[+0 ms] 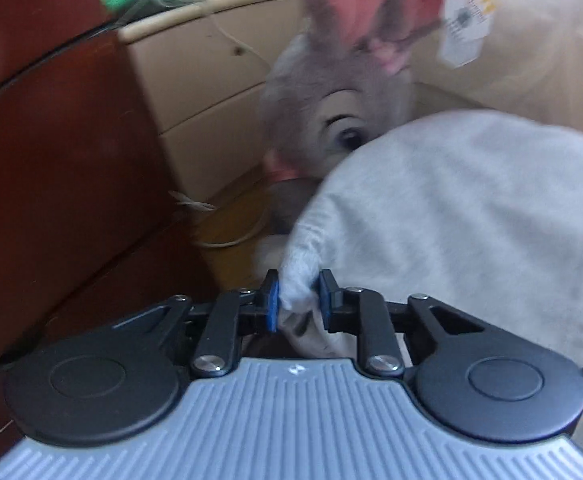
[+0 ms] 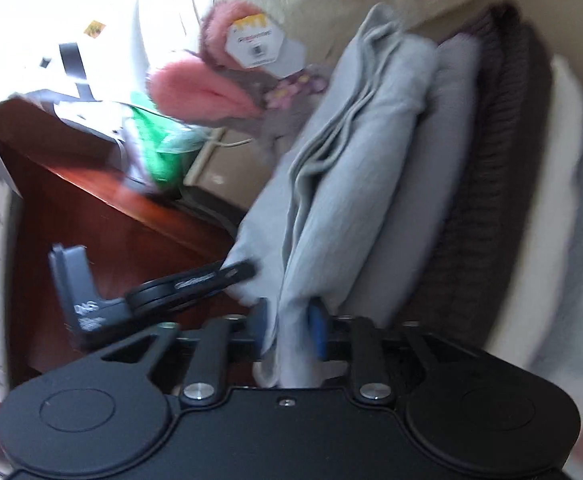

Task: Fold clothes
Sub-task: 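Lower the cloth onto the stack top and open both grippers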

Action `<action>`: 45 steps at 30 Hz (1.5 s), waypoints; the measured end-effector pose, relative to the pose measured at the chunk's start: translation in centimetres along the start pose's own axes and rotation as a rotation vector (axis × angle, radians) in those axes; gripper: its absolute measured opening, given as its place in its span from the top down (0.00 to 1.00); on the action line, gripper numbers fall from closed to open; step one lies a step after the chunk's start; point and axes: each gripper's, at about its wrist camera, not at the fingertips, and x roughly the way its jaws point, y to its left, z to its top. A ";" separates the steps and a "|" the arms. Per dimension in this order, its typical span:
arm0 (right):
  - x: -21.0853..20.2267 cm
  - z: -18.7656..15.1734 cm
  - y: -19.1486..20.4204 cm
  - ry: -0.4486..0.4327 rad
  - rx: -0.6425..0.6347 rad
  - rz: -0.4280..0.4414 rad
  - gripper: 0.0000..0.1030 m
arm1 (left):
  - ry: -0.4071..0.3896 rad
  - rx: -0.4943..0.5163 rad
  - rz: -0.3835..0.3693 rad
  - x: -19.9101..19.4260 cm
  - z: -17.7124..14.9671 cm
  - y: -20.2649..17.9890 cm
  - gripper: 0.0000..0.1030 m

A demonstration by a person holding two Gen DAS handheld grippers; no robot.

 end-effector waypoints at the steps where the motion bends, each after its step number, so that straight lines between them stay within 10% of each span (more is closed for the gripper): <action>1: -0.8 0.1 -0.6 -0.034 -0.006 0.018 0.49 | -0.028 -0.001 0.030 -0.4 -0.6 0.1 0.78; 3: -2.3 1.1 -2.2 -0.094 0.041 0.076 0.33 | -0.136 -0.003 0.060 -2.1 -1.6 0.1 0.78; 7: -2.1 4.6 -3.9 -0.135 0.122 0.117 0.31 | -0.279 -0.003 -0.072 -4.6 -1.8 -1.0 0.75; 11: 0.6 7.1 -4.4 -0.085 0.150 0.073 0.30 | -0.223 0.082 -0.350 -4.2 -1.7 -3.7 0.60; 14: 2.1 8.1 -4.8 -0.046 0.180 0.034 0.30 | -0.201 0.196 -0.406 -3.7 -3.7 -6.4 0.61; 16: 3.5 9.6 -4.2 -0.019 0.155 0.026 0.29 | -0.210 0.256 -0.391 -3.4 -5.0 -7.6 0.62; 19: 4.0 11.2 -1.8 -0.019 -0.006 -0.040 0.77 | -0.234 0.319 -0.362 -3.2 -6.8 -8.6 0.62; 24: 1.2 8.3 2.3 -0.209 -0.365 -0.177 0.78 | -0.195 0.236 -0.419 -2.5 -6.3 -6.6 0.57; 36: -0.7 8.3 -3.1 -0.319 -0.145 -0.305 0.55 | -0.133 0.243 -0.296 -2.1 -5.6 -7.3 0.57; 41: -2.9 8.2 0.3 -0.445 -0.280 -0.387 0.52 | -0.266 0.174 -0.330 -5.1 -6.2 -8.4 0.56; 45: -2.7 7.6 4.3 -0.385 -0.584 -0.331 0.53 | -0.221 0.198 -0.409 -4.9 -6.7 -10.3 0.56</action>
